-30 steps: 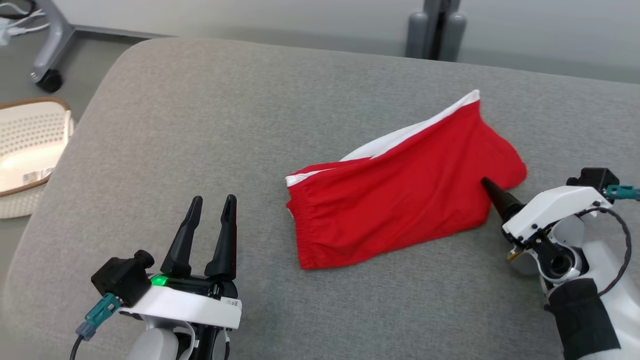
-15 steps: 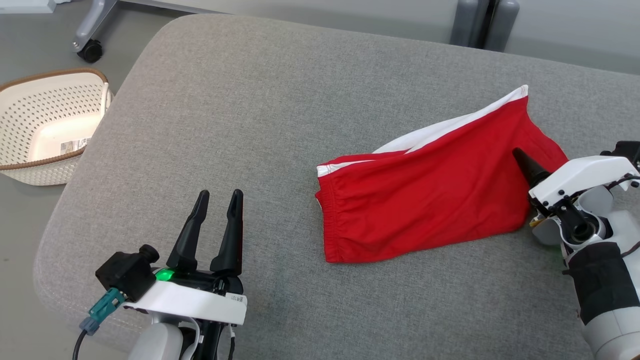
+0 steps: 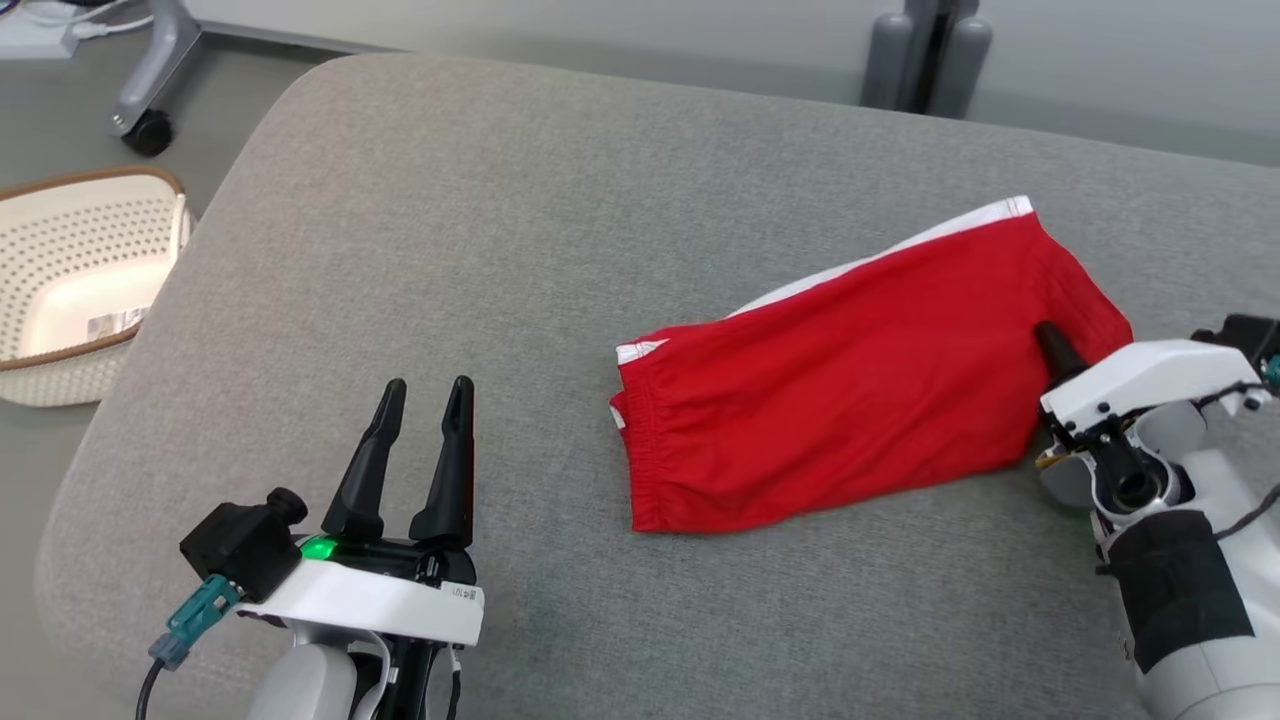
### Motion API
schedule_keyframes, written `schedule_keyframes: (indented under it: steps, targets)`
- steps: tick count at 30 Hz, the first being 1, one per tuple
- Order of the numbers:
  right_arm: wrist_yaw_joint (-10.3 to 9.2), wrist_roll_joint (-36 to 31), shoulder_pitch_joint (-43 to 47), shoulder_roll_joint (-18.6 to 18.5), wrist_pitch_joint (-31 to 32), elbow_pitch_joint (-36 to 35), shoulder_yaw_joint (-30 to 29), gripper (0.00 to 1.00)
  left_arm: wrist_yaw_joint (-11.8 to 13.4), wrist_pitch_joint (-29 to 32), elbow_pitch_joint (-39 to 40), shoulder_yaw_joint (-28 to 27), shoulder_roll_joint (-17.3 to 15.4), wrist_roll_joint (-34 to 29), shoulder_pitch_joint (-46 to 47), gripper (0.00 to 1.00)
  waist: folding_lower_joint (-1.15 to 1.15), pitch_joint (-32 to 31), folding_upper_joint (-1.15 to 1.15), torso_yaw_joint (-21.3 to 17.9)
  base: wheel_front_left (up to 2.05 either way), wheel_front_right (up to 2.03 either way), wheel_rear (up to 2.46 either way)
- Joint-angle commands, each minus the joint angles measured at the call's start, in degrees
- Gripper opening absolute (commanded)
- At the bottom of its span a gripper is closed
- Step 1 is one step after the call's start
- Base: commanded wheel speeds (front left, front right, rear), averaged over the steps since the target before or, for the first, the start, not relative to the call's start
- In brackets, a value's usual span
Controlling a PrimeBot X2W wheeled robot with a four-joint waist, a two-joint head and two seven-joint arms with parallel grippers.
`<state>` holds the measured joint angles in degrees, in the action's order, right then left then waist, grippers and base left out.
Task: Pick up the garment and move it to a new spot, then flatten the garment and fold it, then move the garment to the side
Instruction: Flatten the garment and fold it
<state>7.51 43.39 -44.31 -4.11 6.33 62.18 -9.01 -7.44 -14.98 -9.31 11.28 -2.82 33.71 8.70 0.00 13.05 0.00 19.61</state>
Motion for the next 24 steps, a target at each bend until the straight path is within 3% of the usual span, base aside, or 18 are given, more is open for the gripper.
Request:
schedule_keyframes:
  steps: [1, 12, 24]
  targets:
    - [-0.03, 0.6, 1.9, -0.5, -1.2, 0.4, -0.6, 0.0, -0.1, -0.2, 0.0, -0.3, -0.2, -0.4, 0.1, 1.0, 0.0, -1.0, 0.0, -1.1, 0.0, 0.0, 0.0]
    - [-0.02, 4.7, 8.0, 1.0, -12.5, 0.2, -2.8, 0.0, -0.1, -0.2, 0.0, -1.7, -0.2, -0.7, -1.5, 1.0, 0.0, -4.7, 0.0, -7.5, 0.0, 0.0, 0.0]
    - [-0.03, 18.0, 15.5, 1.0, -19.2, 2.3, 7.1, 0.0, -0.1, -0.2, -0.2, -1.8, -0.2, -1.1, -3.5, 1.0, 0.0, -7.6, 0.0, -11.5, 0.0, 0.0, 0.0]
